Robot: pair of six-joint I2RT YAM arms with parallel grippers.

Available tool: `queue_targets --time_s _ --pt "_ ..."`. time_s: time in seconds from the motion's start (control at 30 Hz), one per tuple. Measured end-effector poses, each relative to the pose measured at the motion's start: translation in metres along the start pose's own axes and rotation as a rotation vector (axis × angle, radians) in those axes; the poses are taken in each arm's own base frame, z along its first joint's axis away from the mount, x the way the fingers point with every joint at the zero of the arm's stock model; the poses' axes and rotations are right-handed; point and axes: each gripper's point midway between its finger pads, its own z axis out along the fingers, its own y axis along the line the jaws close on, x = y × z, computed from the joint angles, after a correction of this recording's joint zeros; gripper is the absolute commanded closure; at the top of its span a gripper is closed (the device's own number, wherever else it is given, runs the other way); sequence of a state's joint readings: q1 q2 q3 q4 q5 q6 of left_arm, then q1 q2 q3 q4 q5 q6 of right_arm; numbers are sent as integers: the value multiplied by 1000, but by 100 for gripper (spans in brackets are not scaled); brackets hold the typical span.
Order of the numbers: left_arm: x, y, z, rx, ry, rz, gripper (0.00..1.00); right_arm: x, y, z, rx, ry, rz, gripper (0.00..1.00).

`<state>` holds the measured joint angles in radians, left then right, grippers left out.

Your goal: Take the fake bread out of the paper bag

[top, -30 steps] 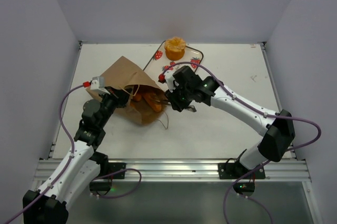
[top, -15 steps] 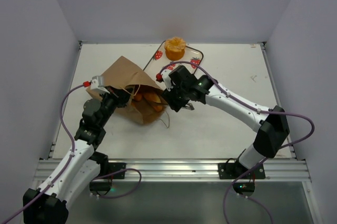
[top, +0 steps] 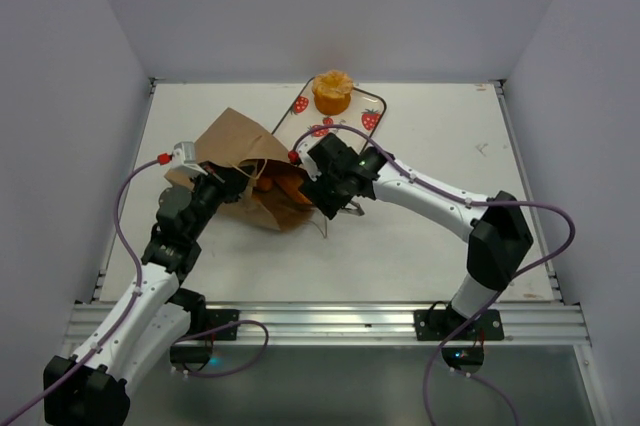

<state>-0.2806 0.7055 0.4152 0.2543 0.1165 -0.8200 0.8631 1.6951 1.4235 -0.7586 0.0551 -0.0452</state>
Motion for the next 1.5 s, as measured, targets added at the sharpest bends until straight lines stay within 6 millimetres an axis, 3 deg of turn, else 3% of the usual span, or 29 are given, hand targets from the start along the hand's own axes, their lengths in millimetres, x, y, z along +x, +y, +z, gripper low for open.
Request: queue_targets --time_s 0.13,0.4,0.6,0.9,1.3,1.5 --pt "1 -1 0 4 4 -8 100 2 -1 7 11 18 -2 52" --pt "0 -2 -1 8 4 -7 100 -1 -4 6 22 14 -3 100" --pt "-1 2 0 -5 -4 16 100 -4 -5 -6 12 -12 -17 100" --pt "-10 8 8 -47 -27 86 100 -2 -22 -78 -28 -133 -40 100" --pt "-38 7 21 -117 -68 184 100 54 -25 -112 -48 -107 -120 100" --pt "-49 10 25 -158 -79 236 100 73 -37 -143 -7 -156 -115 100"
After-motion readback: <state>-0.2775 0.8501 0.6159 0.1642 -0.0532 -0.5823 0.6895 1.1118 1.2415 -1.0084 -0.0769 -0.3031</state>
